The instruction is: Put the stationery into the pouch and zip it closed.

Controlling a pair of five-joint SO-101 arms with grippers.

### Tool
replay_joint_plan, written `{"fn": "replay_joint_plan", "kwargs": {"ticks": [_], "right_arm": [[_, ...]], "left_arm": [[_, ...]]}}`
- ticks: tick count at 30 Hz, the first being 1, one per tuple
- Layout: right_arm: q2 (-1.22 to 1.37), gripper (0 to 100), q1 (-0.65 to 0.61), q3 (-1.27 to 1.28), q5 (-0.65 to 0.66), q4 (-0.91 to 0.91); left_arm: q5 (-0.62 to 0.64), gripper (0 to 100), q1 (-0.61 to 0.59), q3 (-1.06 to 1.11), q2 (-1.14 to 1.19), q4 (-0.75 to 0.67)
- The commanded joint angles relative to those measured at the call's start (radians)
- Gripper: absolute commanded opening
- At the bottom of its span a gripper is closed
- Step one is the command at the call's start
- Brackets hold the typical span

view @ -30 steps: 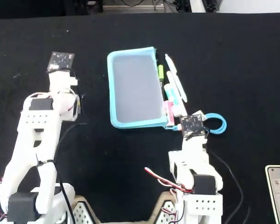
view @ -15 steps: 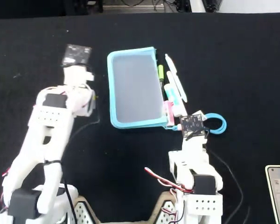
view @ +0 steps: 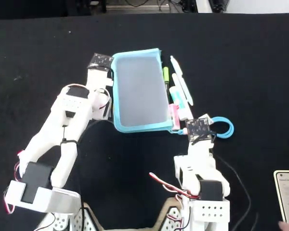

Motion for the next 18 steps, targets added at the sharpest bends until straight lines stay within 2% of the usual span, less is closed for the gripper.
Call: {"fn": "replay_joint_plan", "kwargs": {"ticks": [1,12,18], "right_arm": [[-0.093,1.2,0.009,-0.008,-0.008,0.006],[-0.093,1.2,0.009,-0.008,-0.008,0.006],[-0.093,1.2,0.009,-0.008,-0.008,0.006]], "left_arm": [[0.046,19,0.016,-0.061,-0.006,-0.009],[0.064,19,0.016,-0.004,-0.006,-0.008],[0.064,15,0.013,-0.013,-0.006,0.031]]}}
